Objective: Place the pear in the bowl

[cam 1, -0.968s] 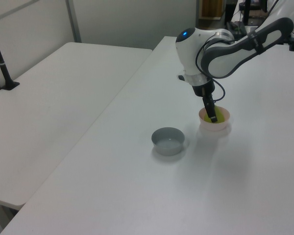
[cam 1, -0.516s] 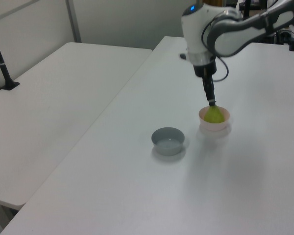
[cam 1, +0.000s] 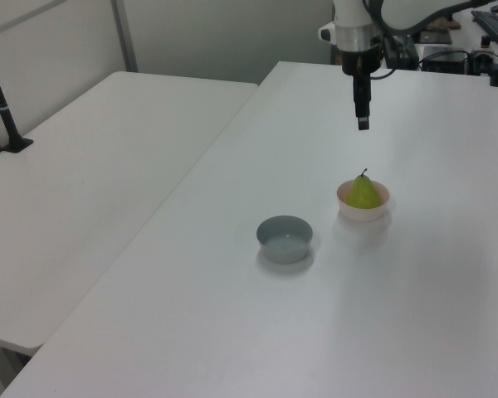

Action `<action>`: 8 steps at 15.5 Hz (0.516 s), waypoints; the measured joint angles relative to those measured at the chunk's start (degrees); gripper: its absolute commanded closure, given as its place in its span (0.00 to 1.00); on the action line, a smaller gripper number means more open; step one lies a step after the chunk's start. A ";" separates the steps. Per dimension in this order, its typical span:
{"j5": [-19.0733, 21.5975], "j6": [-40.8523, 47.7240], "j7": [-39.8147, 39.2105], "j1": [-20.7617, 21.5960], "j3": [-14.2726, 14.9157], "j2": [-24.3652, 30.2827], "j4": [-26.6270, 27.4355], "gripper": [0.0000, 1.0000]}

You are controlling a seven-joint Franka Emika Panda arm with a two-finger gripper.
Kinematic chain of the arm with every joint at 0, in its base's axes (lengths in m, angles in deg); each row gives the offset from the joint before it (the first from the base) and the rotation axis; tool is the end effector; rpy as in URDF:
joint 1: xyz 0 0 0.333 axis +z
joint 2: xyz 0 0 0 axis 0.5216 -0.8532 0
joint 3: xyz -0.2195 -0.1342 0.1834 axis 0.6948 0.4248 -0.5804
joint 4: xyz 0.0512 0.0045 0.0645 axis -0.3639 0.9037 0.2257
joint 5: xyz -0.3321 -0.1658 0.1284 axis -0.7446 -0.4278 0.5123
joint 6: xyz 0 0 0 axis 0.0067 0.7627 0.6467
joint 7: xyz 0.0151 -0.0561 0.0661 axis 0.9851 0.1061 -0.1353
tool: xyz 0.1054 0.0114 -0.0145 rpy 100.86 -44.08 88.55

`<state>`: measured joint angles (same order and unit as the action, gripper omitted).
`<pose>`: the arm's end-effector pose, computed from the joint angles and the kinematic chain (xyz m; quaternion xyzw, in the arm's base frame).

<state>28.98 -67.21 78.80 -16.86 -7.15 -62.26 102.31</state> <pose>0.5900 0.0552 0.4995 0.9900 0.1214 -0.0525 0.0492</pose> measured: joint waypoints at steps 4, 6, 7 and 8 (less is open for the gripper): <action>0.59 0.05 0.24 -5.74 -0.21 0.04 -0.71 0.00; 0.67 0.05 0.23 -9.80 -0.26 0.04 -0.80 0.00; 0.68 0.05 0.21 -11.19 -0.30 0.04 -0.85 0.00; 0.68 0.05 0.10 -12.55 -0.32 0.06 -0.93 0.00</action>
<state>29.67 -67.16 78.90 -29.41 -7.46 -62.19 101.39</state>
